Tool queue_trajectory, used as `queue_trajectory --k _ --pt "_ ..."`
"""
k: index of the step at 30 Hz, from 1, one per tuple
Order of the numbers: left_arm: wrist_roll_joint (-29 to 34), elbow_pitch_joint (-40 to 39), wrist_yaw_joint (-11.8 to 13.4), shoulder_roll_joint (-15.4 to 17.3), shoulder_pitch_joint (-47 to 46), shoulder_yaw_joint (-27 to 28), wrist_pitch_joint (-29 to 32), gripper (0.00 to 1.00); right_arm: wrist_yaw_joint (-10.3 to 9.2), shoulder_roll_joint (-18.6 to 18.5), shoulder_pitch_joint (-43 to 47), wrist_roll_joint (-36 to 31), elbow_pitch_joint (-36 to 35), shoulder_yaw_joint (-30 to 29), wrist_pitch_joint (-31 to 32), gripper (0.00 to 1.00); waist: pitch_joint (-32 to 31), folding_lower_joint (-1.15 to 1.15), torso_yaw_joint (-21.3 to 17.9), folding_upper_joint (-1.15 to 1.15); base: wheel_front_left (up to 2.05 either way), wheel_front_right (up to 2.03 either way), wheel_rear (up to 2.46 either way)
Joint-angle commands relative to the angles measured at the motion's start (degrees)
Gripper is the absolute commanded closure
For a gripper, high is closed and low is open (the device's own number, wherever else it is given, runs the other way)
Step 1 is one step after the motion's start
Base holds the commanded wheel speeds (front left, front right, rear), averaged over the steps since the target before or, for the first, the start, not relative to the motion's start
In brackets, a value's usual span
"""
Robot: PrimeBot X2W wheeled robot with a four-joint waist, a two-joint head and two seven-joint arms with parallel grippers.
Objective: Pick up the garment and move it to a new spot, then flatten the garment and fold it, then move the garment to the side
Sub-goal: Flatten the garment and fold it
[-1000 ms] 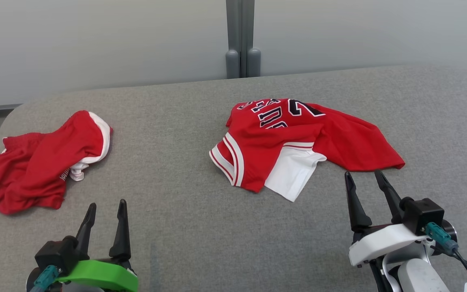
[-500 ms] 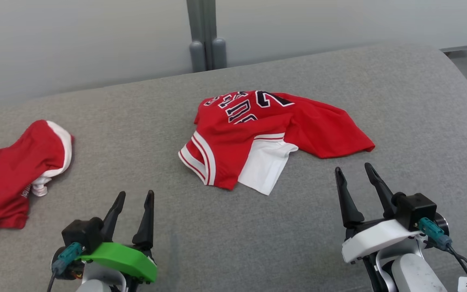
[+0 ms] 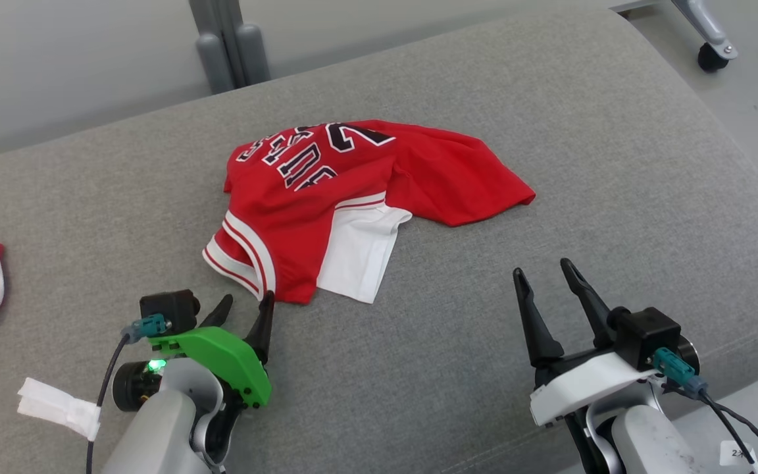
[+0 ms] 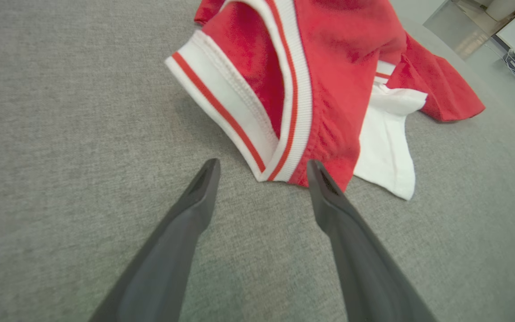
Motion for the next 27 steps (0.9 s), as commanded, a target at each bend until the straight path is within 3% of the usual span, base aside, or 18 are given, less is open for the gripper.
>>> queue_trajectory --k 1,6,12,13,14,15,23,27 --pt "-0.2 2.02 1.08 -0.15 -1.96 0.23 1.17 0.0 -0.02 -0.06 -1.03 0.35 0.08 0.5 -0.33 0.0 2.36 0.0 -1.9 0.0 0.0 0.0 0.0" --pt "-2.09 7.98 3.03 -1.62 -6.05 1.24 3.76 0.0 -0.01 -0.08 -1.54 0.83 0.29 1.89 -0.5 0.0 3.44 0.0 -1.99 0.0 0.0 0.0 0.0" --pt "-4.21 10.33 0.61 -2.7 -8.9 0.86 2.8 0.0 -0.01 -0.07 -1.86 0.93 0.62 1.92 -0.7 0.0 3.87 0.0 -1.66 0.0 0.0 0.0 0.0" --pt "-4.3 10.57 0.32 -2.72 -9.17 0.64 2.51 0.15 -0.01 -0.07 -1.89 0.9 0.64 1.88 -0.7 0.0 3.88 0.0 -1.57 0.0 0.0 0.0 0.0" --pt "-4.06 10.79 0.14 -2.66 -9.54 0.14 2.26 0.93 -0.01 -0.06 -1.92 0.85 0.64 1.84 -0.7 0.0 3.88 0.0 -1.45 0.0 0.0 0.0 0.0" --pt "-3.95 11.0 -0.09 -2.67 -9.76 -0.19 1.97 1.0 -0.01 -0.07 -1.91 0.84 0.67 1.79 -0.71 0.0 3.89 0.0 -1.33 0.0 0.0 0.0 0.0" --pt "-4.96 9.8 -0.45 -1.78 -10.67 0.46 -2.56 1.0 -0.02 -0.06 -1.49 0.7 0.57 0.99 -0.69 0.0 3.55 0.0 0.97 0.0 0.0 0.0 0.0" --pt "-3.98 7.28 1.56 0.84 -11.13 1.13 -2.79 1.0 -0.01 -0.06 -1.22 0.6 0.58 0.79 -0.7 0.0 3.34 0.0 2.82 0.0 0.0 0.0 0.0"
